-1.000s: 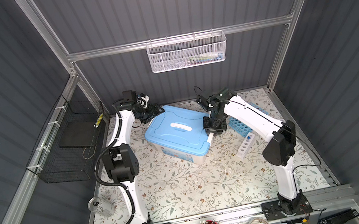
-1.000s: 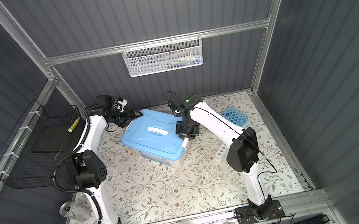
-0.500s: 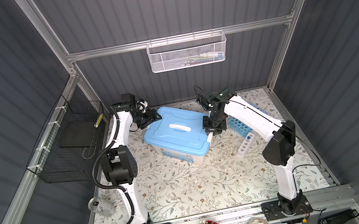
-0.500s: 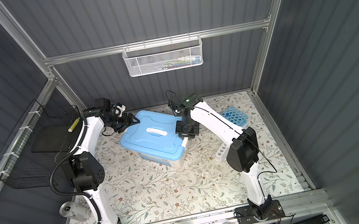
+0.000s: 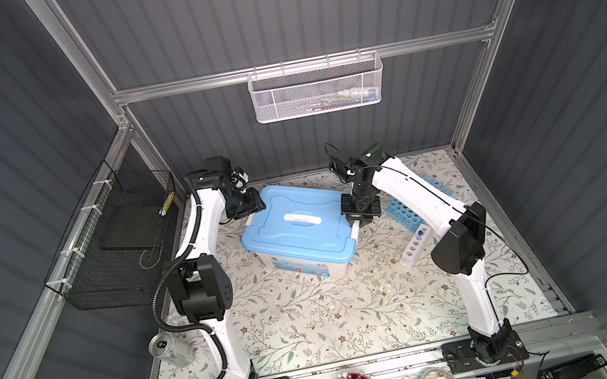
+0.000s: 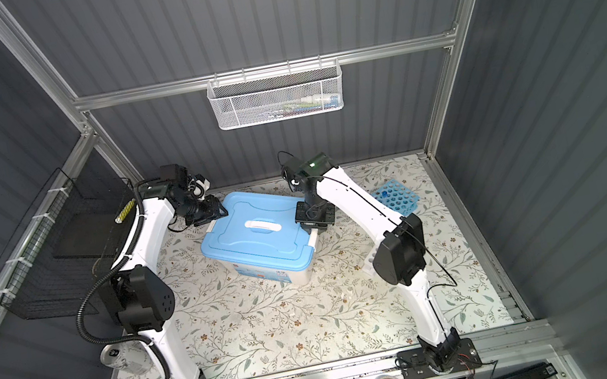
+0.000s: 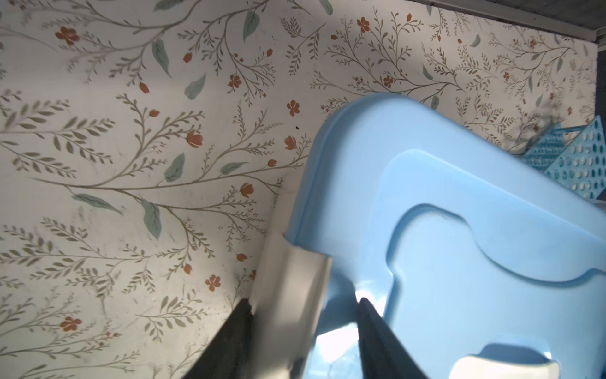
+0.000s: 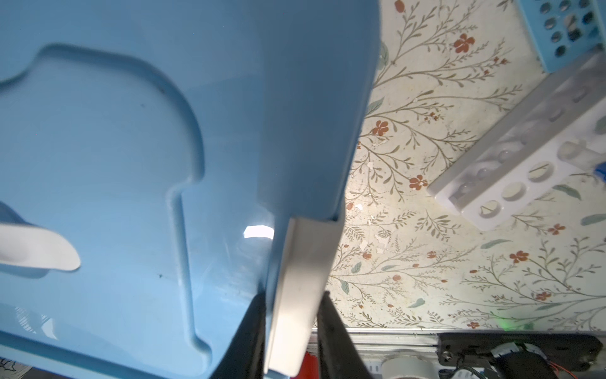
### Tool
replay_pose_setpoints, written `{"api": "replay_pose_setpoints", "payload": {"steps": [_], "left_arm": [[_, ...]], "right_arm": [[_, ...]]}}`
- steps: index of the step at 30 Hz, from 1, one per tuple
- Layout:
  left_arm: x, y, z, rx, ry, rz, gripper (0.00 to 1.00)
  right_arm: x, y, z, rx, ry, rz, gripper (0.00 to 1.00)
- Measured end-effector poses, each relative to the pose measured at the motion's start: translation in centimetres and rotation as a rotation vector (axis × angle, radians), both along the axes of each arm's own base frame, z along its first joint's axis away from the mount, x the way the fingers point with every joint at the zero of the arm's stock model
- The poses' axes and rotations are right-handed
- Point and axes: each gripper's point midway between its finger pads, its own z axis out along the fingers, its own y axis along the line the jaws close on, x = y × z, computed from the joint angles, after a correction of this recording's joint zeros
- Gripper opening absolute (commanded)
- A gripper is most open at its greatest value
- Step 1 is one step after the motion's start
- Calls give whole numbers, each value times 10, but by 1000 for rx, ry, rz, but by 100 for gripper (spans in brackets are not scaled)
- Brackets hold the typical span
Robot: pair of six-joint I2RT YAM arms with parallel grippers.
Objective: Organize the chemistry lab equipment
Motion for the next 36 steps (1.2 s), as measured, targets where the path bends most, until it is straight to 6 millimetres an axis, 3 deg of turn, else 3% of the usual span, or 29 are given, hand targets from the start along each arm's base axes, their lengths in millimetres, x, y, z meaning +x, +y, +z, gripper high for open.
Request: {"api": "replay_pose_setpoints", "payload": {"steps": [3,6,8,11,14,23,27,36], "left_arm": [[4,-1,2,7,-18,7,30],[7,0,6,14,-41,8,28],[7,-1,7,27,-48,9,34],[5,-6,7,33,-48,0,47],[4,-10,8,37,-43,-8,52],[3,-19,15,-9,-21,-15,78],[3,-17,19,-44,-13,4,81],[11,2,26,-148,-4,74,81]], "right_arm": [[-1,-3,0,-11,10,-6,23],[-1,-3,0,-15,15,-11,27],[-2,-4,0,-16,17,-12,38],[-1,0,0,-6,14,-3,46],[0,1,-1,-4,9,-1,51],[4,6,0,28,-4,-8,67],[6,5,2,41,-30,-9,72],[5,-19,19,59,-87,-49,77]]}}
